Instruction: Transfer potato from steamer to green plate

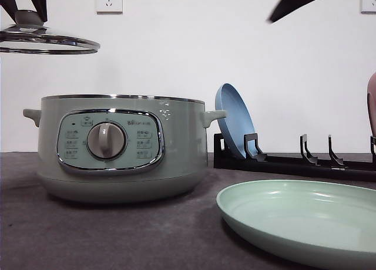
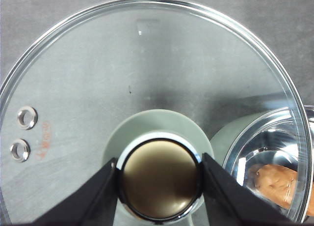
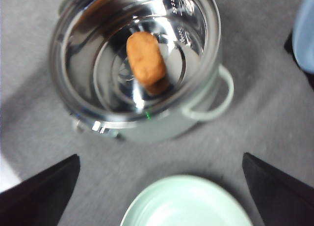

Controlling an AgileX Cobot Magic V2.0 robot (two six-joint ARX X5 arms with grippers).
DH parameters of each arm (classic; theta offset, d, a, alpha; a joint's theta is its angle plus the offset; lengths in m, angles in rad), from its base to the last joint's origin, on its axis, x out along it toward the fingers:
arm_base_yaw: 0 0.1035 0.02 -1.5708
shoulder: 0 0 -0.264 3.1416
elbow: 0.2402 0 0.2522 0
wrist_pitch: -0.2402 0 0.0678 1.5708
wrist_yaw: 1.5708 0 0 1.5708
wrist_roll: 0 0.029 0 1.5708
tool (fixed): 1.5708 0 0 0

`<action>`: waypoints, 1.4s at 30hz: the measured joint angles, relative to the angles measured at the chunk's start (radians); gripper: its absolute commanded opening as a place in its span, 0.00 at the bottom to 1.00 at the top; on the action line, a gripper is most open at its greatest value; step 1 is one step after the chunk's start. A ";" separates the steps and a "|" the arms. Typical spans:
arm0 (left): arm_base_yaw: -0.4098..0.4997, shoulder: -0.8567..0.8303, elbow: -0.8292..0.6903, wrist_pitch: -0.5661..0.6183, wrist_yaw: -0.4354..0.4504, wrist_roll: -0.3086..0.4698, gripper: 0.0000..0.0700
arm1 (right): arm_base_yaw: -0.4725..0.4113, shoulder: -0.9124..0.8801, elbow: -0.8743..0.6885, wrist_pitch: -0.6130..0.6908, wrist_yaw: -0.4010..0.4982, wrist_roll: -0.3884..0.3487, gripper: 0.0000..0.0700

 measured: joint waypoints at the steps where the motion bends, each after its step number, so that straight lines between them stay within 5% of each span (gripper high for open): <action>1: 0.000 0.000 0.000 0.000 0.000 0.000 0.00 | 0.008 0.052 0.054 -0.015 0.001 -0.008 0.99; 14: 0.000 0.000 0.000 0.000 0.000 0.000 0.00 | 0.118 0.541 0.560 -0.023 0.000 -0.050 0.97; 27: 0.000 -0.001 0.000 -0.001 0.000 0.000 0.00 | 0.170 0.697 0.585 0.003 0.036 -0.169 0.97; 42: 0.000 -0.001 0.000 -0.001 0.000 -0.001 0.00 | 0.180 0.796 0.585 0.040 0.059 -0.209 0.97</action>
